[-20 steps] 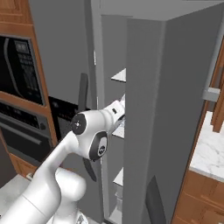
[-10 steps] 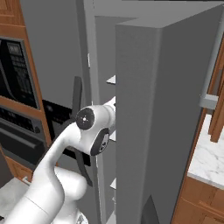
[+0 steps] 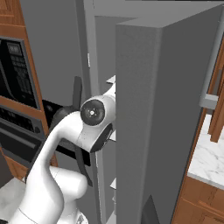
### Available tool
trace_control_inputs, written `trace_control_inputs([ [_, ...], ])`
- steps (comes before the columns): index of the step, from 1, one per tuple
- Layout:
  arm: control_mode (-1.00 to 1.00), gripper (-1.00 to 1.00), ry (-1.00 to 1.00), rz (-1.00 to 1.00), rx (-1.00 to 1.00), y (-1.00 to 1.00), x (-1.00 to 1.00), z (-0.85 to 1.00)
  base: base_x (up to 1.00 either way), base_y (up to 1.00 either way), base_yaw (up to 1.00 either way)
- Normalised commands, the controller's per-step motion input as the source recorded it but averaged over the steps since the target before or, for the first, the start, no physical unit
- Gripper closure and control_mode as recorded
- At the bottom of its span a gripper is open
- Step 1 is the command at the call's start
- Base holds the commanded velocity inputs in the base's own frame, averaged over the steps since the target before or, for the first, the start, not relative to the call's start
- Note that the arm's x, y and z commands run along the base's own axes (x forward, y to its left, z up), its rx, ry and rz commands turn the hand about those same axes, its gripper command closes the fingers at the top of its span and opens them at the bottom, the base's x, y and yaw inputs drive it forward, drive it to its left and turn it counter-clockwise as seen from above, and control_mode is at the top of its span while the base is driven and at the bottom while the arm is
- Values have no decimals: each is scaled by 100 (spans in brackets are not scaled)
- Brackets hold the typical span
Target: Move the glass cup from next to the sink to the open cabinet. Then, move the bowl with the tangerine to the fridge to clear the area for faucet cleaning.
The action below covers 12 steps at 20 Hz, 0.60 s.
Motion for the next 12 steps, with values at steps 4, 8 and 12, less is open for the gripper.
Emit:
trace_control_inputs([
  [4, -100, 100, 26, 1, -23, 18, 0, 46, 0, 0, 0],
  [8, -100, 100, 29, 0, -15, 5, 0, 1, 0, 0, 0],
  [12, -100, 100, -15, 0, -12, 1, -21, 8, 0, 0, 0],
])
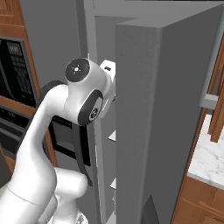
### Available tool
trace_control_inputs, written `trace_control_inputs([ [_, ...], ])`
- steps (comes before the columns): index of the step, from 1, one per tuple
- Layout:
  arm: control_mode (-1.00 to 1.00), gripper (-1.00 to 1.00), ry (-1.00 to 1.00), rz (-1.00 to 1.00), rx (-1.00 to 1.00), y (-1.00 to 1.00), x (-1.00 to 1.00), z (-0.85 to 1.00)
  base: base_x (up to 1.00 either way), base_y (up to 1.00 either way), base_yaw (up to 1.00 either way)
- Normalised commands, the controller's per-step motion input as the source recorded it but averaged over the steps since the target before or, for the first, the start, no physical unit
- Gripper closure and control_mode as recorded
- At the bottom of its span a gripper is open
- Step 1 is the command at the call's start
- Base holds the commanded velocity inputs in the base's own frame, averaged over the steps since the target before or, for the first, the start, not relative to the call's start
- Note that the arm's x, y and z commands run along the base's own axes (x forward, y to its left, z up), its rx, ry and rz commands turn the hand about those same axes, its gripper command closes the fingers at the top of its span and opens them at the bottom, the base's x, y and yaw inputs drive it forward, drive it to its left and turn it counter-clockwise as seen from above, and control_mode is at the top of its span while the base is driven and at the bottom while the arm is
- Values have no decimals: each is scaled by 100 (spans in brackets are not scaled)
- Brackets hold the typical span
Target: Move the glass cup from next to the sink to the open cabinet. Then, move the bowl with the tangerine to the fridge to clear the area for faucet cleaning.
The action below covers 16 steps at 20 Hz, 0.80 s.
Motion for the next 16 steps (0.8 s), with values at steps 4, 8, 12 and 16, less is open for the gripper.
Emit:
trace_control_inputs([
  [4, -100, 100, -30, 0, -8, 0, -19, 35, 0, 0, 0],
  [8, -100, 100, -5, -1, 0, -4, 43, 17, 0, 0, 0],
  [12, -100, 100, 0, -1, 1, -18, 77, 17, 0, 0, 0],
  [16, -100, 100, 3, -1, 8, -41, 75, 11, 0, 0, 0],
])
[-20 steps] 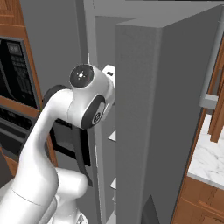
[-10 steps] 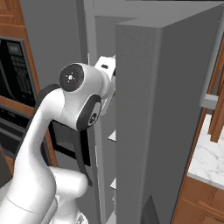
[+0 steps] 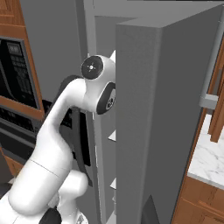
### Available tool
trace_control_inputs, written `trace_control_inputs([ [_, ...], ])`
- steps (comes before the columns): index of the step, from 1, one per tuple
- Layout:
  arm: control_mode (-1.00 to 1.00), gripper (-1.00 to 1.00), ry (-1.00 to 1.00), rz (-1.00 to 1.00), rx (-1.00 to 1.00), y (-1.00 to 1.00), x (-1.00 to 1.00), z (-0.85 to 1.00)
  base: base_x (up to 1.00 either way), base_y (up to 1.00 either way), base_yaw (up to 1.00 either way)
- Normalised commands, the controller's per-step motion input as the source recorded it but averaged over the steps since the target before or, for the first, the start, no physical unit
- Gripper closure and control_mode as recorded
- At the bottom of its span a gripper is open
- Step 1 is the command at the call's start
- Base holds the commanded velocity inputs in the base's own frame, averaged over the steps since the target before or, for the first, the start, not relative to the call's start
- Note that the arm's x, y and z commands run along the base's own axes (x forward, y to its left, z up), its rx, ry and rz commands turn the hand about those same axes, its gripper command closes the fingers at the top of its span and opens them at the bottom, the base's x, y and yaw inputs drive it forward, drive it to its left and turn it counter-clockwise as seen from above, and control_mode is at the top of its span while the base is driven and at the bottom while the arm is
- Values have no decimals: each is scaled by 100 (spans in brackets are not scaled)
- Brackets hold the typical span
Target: Move the glass cup from next to the sink to the open cabinet. Then, move the bowl with the tangerine to the fridge to clear the area for faucet cleaning.
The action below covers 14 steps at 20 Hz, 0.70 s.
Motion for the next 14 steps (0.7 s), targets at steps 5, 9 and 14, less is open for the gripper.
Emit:
trace_control_inputs([
  [5, -100, 100, 11, 0, 19, -60, 64, 5, 0, 0, 0],
  [9, -100, 100, 11, 0, 5, -29, 76, 0, 0, 0, 0],
  [14, -100, 100, 12, 0, 0, -25, 67, -1, 0, 0, 0],
])
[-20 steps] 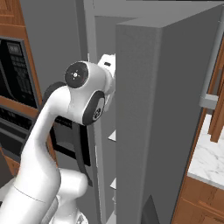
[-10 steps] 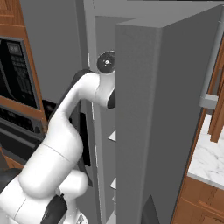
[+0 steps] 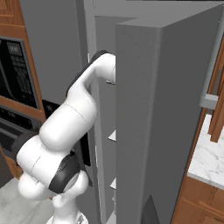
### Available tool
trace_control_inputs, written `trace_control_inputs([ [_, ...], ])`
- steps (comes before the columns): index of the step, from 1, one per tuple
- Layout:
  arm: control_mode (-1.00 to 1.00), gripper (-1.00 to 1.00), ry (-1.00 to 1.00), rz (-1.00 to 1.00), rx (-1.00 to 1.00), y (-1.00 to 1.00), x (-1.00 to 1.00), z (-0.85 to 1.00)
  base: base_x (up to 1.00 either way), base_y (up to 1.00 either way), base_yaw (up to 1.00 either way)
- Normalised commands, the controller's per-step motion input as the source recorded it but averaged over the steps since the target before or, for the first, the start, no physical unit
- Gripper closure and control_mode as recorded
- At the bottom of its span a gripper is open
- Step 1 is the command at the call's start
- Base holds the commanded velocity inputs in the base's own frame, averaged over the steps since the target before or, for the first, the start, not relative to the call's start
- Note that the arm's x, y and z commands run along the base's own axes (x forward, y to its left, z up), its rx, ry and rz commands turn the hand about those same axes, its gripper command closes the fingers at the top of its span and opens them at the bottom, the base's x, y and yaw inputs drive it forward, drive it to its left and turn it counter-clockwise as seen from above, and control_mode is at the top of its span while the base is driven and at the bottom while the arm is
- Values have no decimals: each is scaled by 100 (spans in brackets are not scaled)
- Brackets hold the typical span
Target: Move the glass cup from next to the sink to the open cabinet. Then, move the bowl with the tangerine to the fridge to clear the area for faucet cleaning.
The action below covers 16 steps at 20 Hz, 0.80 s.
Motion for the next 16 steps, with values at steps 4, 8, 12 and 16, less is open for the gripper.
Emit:
trace_control_inputs([
  [4, -100, 100, 13, 0, 0, -23, 34, -24, 0, 0, 0],
  [8, -100, 100, 12, 0, 0, -28, 4, -36, 0, 0, 0],
  [12, -100, 100, 10, 0, 3, -18, 0, -30, 0, 0, 0],
  [16, -100, 100, 0, 0, 0, 0, 0, 0, 0, 0, 0],
])
